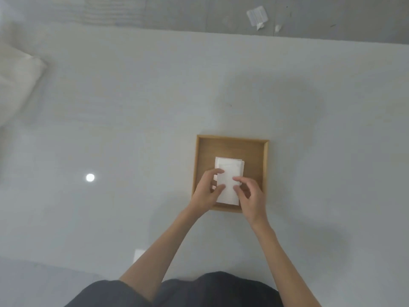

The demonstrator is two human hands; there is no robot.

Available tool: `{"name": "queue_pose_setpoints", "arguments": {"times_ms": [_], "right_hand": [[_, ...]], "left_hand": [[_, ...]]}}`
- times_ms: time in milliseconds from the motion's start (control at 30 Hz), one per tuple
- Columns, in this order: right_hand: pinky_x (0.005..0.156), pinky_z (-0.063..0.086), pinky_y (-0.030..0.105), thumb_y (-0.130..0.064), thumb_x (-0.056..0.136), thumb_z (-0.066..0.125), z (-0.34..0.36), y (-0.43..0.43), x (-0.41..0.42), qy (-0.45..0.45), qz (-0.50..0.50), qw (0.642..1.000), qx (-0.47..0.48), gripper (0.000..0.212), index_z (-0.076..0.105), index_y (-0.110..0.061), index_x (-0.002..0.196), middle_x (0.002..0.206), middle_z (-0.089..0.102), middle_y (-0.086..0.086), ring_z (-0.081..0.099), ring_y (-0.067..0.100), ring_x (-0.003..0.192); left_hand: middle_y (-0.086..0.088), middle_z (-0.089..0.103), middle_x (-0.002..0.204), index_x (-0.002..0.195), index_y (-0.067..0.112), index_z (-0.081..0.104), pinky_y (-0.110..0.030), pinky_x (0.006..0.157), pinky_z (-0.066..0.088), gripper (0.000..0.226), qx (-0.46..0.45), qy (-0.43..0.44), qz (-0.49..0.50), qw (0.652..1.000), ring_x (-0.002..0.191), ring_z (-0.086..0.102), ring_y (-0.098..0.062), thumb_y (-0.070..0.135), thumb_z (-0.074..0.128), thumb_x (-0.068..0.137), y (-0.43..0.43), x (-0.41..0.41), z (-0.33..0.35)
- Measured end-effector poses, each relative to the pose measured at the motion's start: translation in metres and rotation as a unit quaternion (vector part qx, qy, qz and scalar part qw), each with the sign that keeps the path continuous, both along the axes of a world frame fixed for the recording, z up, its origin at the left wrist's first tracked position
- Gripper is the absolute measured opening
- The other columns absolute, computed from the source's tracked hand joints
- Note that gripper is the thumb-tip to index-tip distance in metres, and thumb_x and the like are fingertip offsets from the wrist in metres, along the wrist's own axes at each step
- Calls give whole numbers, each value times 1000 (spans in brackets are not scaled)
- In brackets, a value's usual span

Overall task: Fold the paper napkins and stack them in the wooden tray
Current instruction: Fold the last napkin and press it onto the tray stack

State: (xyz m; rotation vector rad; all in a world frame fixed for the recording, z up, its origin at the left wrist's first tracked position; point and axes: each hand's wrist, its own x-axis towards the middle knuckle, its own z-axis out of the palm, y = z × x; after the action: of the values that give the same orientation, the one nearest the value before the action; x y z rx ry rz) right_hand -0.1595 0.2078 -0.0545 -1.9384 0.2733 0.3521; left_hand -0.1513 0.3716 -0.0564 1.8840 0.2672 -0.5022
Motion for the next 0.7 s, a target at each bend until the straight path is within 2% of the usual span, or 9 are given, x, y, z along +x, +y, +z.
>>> {"name": "queue_pose_setpoints", "arguments": {"times_ms": [67,167,233,400,467,533,633,700], "right_hand": [[87,47,11,-4,96,64,-6,0,-1,-1,14,1000,-9,28,67,-23,115,115,63,-15,62,2,101],[92,49,18,-4,96,64,-14,-2,-2,-17,40,999,-11,32,65,-13,127,123,61,-5,60,10,109],[91,47,14,-2,96,64,-17,-2,0,-21,50,998,-16,37,62,-13,131,128,59,-1,58,8,112],[83,44,7,-3,95,65,-21,2,2,-17,62,997,-47,43,58,-15,136,132,55,-1,58,11,98],[82,43,4,-3,95,65,-23,3,2,-13,67,996,-58,44,57,-14,137,133,54,0,57,11,97],[83,41,2,-3,95,64,-24,4,2,-8,72,995,-66,46,56,-13,139,135,54,2,57,14,101],[84,41,1,-3,96,64,-25,3,1,-5,78,994,-70,47,54,-12,141,137,52,5,57,18,108],[85,42,2,-3,96,63,-27,3,1,-3,85,993,-76,48,53,-13,142,138,50,4,56,17,111]], "left_hand": [[1,47,131,133,14,52,-16,75,44,43,10,-17,-31,999,82,52,6,2,62,93,3,0,-6],[-2,38,141,144,13,45,-15,75,45,56,15,-35,-70,997,85,49,3,-2,58,92,8,0,-12],[-2,34,145,149,14,39,-16,79,45,62,17,-34,-90,995,82,47,2,-3,56,93,11,2,-13],[7,24,150,158,19,23,-16,88,42,74,30,-13,-146,989,88,47,5,-5,53,94,11,11,-17],[6,22,152,159,20,19,-21,87,45,78,40,-3,-164,986,88,49,-1,-5,53,93,12,13,-20],[3,18,155,160,21,14,-27,87,50,82,51,2,-182,982,85,51,-14,-6,53,93,13,14,-22],[12,11,152,160,24,4,-29,81,55,88,51,35,-186,981,85,48,-10,-7,53,94,14,17,-23],[14,12,144,160,28,0,-27,76,57,91,58,57,-187,979,87,48,-12,-8,52,95,15,19,-24]]}}
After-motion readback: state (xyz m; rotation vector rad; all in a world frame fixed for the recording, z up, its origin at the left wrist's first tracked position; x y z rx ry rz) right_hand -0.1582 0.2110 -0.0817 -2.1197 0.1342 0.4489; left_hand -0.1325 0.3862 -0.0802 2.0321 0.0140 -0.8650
